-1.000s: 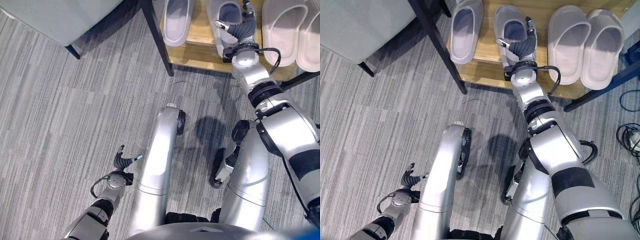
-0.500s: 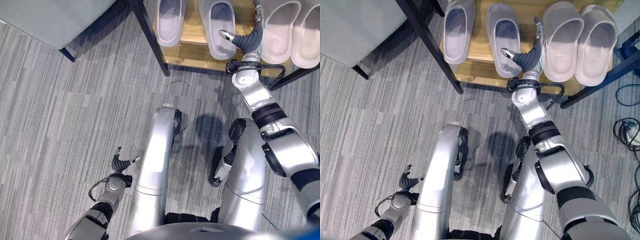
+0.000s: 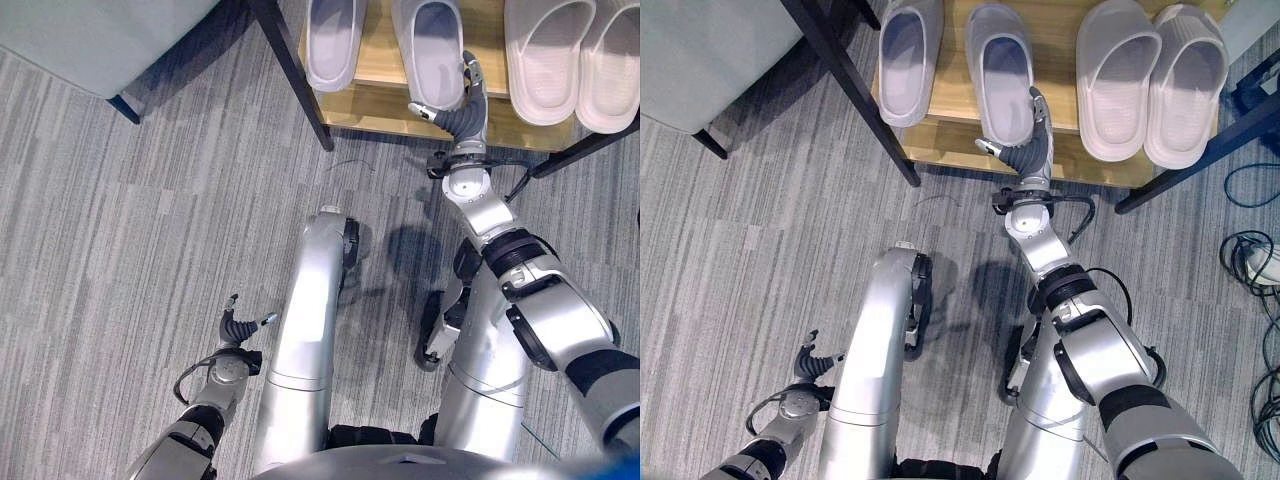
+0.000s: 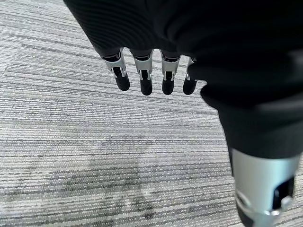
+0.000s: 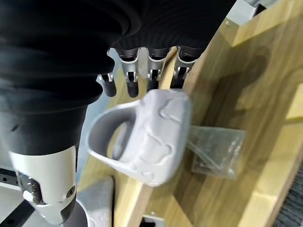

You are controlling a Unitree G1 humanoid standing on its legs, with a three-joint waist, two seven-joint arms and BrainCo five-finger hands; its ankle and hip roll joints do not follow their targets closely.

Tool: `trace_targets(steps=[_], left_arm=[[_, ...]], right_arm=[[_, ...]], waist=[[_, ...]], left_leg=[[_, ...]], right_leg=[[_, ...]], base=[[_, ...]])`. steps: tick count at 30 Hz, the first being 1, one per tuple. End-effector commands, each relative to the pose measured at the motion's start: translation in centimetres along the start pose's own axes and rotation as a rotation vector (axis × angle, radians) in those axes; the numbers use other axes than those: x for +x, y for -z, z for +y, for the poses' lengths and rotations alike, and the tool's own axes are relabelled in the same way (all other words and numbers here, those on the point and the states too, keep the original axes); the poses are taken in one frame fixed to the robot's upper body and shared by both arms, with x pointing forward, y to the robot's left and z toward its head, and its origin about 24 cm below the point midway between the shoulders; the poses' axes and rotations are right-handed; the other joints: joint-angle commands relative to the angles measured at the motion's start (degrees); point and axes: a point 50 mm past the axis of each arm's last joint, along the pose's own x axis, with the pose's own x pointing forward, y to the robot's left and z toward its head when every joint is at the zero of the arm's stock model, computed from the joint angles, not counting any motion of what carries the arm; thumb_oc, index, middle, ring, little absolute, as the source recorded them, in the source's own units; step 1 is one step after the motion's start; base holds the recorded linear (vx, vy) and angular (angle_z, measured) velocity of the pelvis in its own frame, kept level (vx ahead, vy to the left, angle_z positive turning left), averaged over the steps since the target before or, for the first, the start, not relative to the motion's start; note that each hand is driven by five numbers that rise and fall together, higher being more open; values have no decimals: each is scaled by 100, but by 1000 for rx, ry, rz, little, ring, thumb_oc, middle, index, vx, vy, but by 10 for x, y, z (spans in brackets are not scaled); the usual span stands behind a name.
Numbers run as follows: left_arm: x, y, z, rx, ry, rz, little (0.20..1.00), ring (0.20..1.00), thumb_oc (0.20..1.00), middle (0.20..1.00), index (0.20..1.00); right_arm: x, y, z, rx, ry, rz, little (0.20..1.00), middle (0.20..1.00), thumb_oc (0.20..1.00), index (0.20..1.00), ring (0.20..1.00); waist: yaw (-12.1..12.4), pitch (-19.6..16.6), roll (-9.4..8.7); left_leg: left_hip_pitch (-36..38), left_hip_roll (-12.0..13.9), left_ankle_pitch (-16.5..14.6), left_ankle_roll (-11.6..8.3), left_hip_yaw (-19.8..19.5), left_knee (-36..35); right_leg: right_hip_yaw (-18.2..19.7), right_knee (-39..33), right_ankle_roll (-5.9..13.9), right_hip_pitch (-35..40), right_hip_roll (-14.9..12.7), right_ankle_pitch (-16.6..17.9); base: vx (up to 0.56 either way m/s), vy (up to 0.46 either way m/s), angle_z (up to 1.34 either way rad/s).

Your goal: Arrange the slippers neatly on the shoe rack.

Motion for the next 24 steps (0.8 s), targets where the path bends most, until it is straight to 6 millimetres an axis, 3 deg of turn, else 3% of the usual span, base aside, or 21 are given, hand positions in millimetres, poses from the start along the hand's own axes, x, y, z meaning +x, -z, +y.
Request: trace_targets(steps=[1, 5, 13, 18, 24], left_arm=[[-7, 14, 6, 47, 0, 15, 1000, 1000, 1000, 1000, 1000], [-8, 15, 6, 49, -1, 21, 1000, 1000, 1000, 1000, 1000], [-8, 18, 11, 80, 1, 17, 1000, 1000, 1000, 1000, 1000], [-6, 16, 13, 86, 2, 10, 1000, 1000, 1000, 1000, 1000], [-6, 17, 13, 80, -4, 20, 1000, 1000, 1000, 1000, 1000]], right_arm=[[4, -37, 16, 113, -60, -131, 1000, 1000, 1000, 1000, 1000], [1, -36, 20, 122, -79, -124, 1000, 1000, 1000, 1000, 1000], [16, -61, 23, 96, -80, -183, 1000, 1000, 1000, 1000, 1000], [16, -79, 43, 119, -146, -200, 1000, 1000, 1000, 1000, 1000], [13, -82, 52, 129, -168, -193, 1000, 1000, 1000, 1000, 1000]], waist=[[247, -84, -81], [254, -84, -52], [350, -84, 7], [404, -84, 33], [390, -84, 11]], left_leg=[[316, -124, -559, -73, -893, -173], [316, -126, -583, -67, -888, -139], [316, -142, -576, -79, -905, -116], [316, -175, -544, -109, -906, -150], [316, -179, -557, -135, -928, -101]], right_leg=[[1155, 72, -270, 63, -191, 927], [1185, 106, -271, 49, -174, 911], [1180, 124, -257, 70, -184, 943], [1214, 95, -260, 99, -216, 959], [1223, 181, -253, 106, -214, 952]], base=[[12, 6, -4], [0, 0, 0], [0, 0, 0], [0, 0, 0], [0, 0, 0]])
